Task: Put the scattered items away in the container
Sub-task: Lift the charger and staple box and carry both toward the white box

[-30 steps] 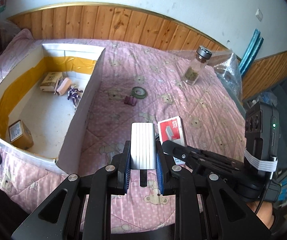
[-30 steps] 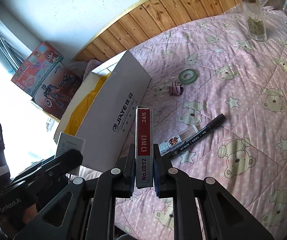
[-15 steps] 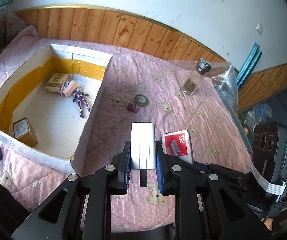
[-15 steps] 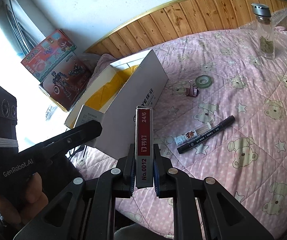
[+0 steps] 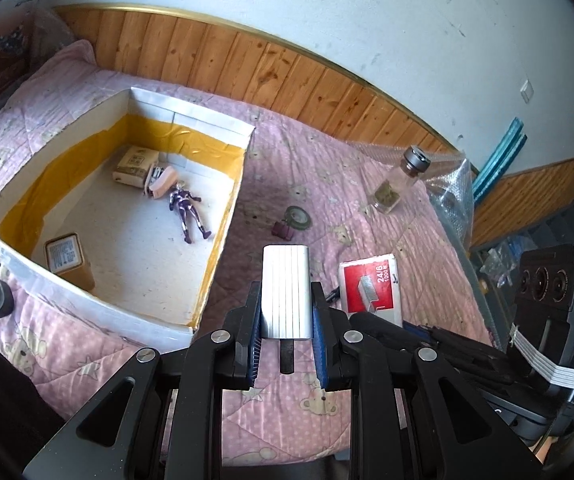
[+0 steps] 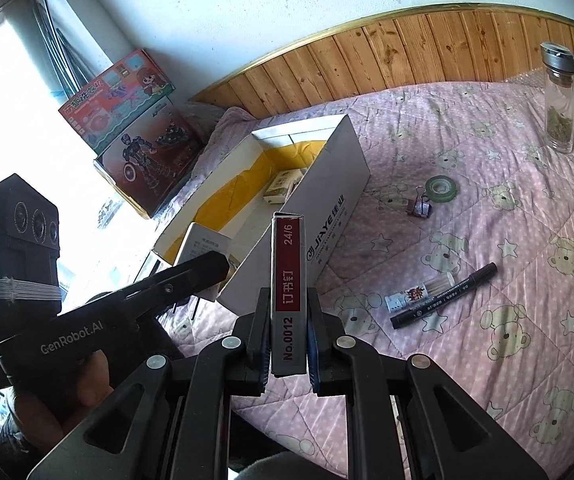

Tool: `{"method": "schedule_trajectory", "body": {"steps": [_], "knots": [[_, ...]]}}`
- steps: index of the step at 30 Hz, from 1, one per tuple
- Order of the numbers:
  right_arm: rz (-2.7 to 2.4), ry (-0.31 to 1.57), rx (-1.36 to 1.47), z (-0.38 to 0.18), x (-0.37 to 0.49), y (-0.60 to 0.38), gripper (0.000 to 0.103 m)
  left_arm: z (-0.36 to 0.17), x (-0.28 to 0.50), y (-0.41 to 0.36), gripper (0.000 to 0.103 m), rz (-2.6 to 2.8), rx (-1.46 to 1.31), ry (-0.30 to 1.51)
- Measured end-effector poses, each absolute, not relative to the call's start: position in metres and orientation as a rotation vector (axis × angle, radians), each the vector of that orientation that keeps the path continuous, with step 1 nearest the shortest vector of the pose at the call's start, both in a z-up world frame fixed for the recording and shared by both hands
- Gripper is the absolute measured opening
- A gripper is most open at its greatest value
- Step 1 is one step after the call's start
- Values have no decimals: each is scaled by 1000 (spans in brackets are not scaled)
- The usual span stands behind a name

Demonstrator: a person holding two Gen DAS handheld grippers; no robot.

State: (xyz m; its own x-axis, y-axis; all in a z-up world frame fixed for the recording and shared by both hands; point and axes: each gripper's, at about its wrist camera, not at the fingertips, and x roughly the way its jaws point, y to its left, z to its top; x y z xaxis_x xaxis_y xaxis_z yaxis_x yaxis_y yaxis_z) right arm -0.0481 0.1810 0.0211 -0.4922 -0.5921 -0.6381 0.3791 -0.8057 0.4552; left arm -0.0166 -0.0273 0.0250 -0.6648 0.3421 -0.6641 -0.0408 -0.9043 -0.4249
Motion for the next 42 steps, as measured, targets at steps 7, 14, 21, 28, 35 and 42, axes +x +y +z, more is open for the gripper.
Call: {"method": "schedule_trajectory", "body": {"steps": [7, 14, 21, 28, 35, 42], "knots": [[-2279, -309, 1099, 31, -49, 164, 16, 28, -15, -46, 22, 2637, -1140, -606], [-2265, -271, 1092, 38, -53, 144, 16, 30, -17, -62, 22, 2643, -1124, -654], [-2252, -238, 1084, 43, -56, 126, 16, 31, -17, -77, 22, 2648, -1112, -696], [-2245, -206, 1079, 49, -60, 109, 16, 34, -19, -92, 22, 2655, -1097, -724], [-2234, -182, 1078, 52, -64, 95, 16, 35, -23, -107, 22, 2662, -1084, -754], [-2225, -162, 1085, 53, -72, 82, 16, 35, -28, -119, 22, 2664, -1085, -768]]}}
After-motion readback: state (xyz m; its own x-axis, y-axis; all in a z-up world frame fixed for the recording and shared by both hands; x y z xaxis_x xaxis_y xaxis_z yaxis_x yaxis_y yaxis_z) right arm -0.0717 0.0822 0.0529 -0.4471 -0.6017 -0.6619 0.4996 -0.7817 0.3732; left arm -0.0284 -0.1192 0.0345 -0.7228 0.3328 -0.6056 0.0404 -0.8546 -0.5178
